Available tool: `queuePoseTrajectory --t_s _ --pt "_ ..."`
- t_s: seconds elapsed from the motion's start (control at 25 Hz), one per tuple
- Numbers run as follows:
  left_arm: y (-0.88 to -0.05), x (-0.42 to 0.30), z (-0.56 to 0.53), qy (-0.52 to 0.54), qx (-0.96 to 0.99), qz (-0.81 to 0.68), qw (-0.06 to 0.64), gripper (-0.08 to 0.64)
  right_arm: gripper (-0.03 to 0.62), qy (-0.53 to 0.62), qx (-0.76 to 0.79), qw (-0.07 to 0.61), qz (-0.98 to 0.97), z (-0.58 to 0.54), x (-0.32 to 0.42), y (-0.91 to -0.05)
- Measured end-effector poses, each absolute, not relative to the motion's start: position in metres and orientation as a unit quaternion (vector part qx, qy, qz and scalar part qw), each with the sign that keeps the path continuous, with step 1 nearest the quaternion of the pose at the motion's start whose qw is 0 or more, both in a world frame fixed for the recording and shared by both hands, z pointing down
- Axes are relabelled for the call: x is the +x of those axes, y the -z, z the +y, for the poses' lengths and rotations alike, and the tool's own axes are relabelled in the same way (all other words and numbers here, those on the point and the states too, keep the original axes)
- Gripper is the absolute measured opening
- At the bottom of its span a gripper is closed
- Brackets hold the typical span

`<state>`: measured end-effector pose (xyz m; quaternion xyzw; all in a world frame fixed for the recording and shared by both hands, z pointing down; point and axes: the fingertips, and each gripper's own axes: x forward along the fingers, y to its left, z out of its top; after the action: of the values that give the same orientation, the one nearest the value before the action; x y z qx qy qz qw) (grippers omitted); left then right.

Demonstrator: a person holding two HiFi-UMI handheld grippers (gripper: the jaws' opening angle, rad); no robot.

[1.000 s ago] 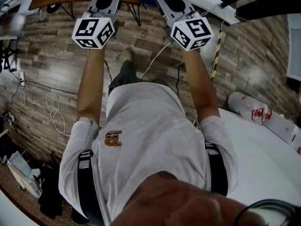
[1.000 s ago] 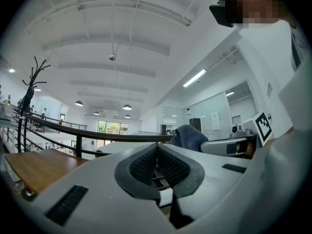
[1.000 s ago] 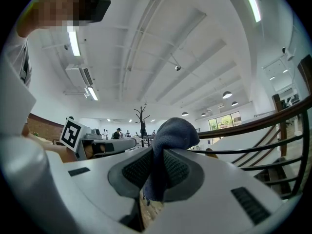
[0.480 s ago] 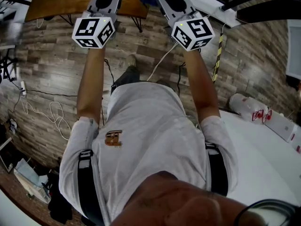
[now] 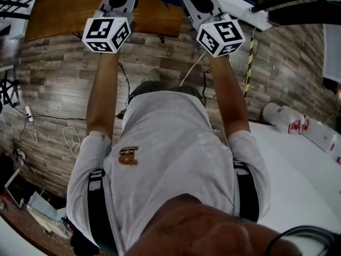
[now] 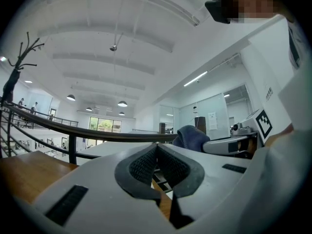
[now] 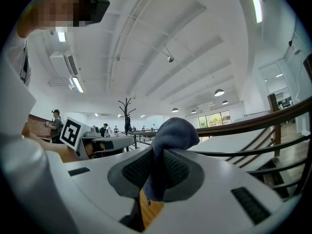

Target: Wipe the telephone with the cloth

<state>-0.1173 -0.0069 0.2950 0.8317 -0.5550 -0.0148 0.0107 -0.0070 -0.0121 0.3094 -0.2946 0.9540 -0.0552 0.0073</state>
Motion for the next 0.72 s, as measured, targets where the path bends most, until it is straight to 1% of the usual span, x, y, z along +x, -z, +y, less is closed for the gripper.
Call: queuePoseTrajectory --t_s 0.32,0.72 --pt "-0.311 -0.160 -0.050 0.003 0.840 -0.541 0.024 0.018 0.071 0.066 -0.304 -0.014 0.950 -0.048 -0.051 -0.325" --pt "-0.331 -0.171 -0.098 -0.015 0.840 -0.541 0.039 0.018 0.071 0.085 -0.303 -0.021 0.949 -0.097 -0.061 -0.344"
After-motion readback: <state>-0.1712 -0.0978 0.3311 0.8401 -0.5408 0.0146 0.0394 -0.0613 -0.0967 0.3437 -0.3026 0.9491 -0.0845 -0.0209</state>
